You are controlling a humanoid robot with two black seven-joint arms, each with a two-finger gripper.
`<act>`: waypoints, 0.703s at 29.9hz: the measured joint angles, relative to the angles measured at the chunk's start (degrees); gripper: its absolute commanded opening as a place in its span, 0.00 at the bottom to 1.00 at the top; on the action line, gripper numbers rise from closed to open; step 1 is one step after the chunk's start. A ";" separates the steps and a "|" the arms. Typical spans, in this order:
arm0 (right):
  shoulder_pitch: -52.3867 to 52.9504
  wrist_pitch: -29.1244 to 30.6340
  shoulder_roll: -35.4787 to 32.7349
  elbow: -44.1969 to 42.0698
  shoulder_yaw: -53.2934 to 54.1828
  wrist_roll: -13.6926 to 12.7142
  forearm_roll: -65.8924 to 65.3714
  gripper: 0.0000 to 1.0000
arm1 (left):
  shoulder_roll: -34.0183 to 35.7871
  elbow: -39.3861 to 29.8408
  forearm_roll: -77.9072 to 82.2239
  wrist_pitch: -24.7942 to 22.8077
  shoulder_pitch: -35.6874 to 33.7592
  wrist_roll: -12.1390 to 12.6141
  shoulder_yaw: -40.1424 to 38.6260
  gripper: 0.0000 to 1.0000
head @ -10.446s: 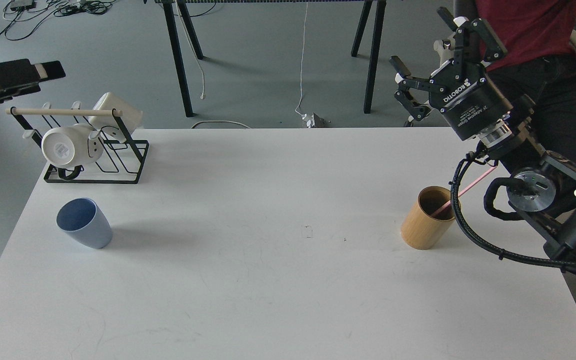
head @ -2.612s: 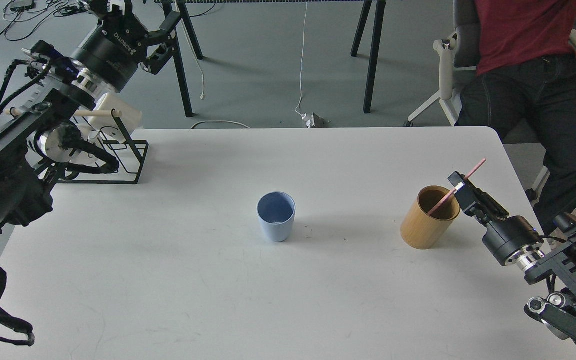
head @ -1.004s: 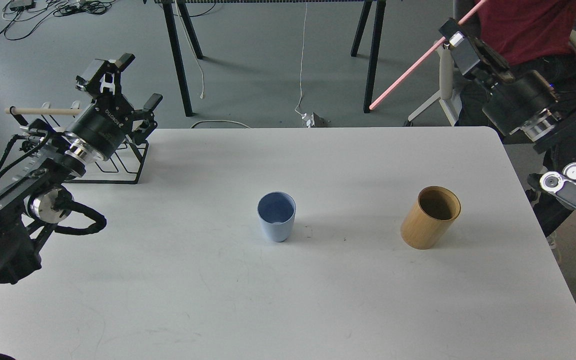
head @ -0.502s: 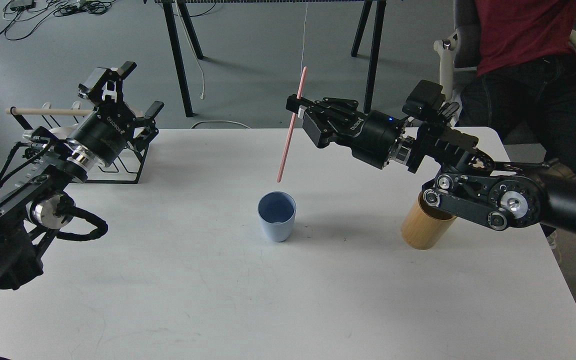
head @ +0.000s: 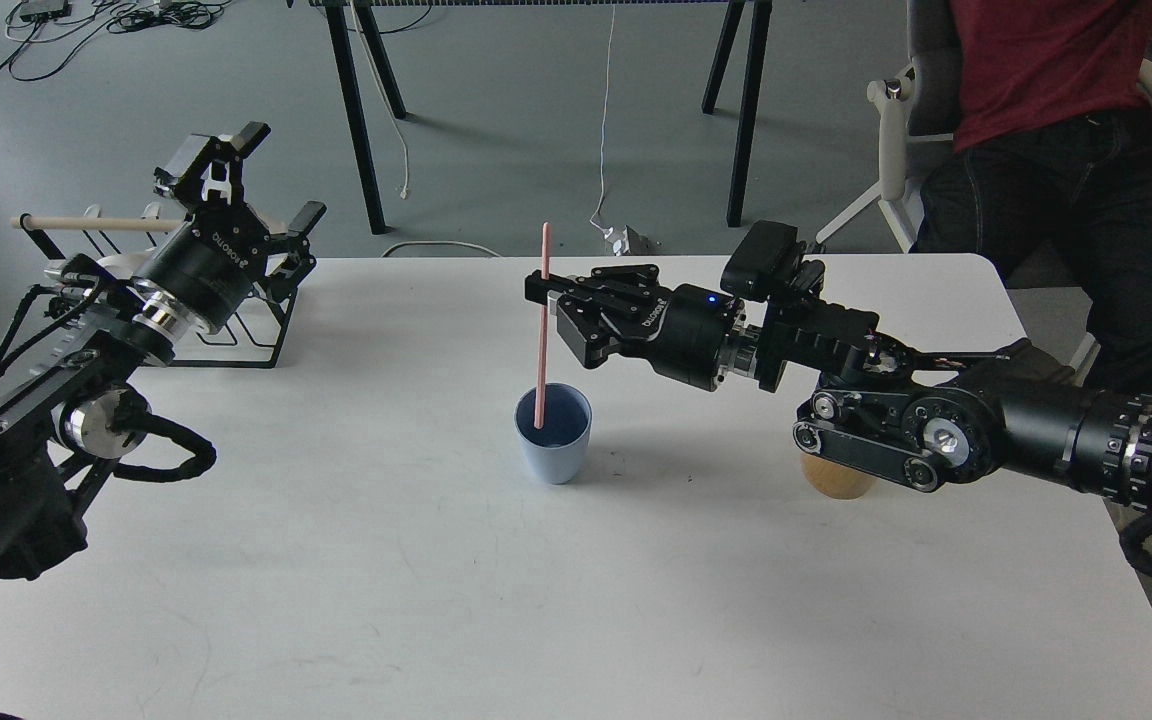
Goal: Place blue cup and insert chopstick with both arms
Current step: 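Lower the straw into the blue cup and release it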
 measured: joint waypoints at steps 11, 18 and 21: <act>-1.87 -0.19 0.79 -1.87 -1.43 0.00 -0.06 0.01 | -0.17 0.00 0.00 0.00 0.09 0.00 -0.01 0.98; -2.56 -0.39 2.49 -3.91 -1.50 0.00 -0.09 0.10 | -0.15 0.00 0.00 0.00 0.09 0.00 -0.01 0.98; -2.85 -0.39 3.26 -4.96 -1.50 0.00 -0.09 0.27 | -0.10 0.00 0.00 0.00 0.09 0.00 -0.01 0.98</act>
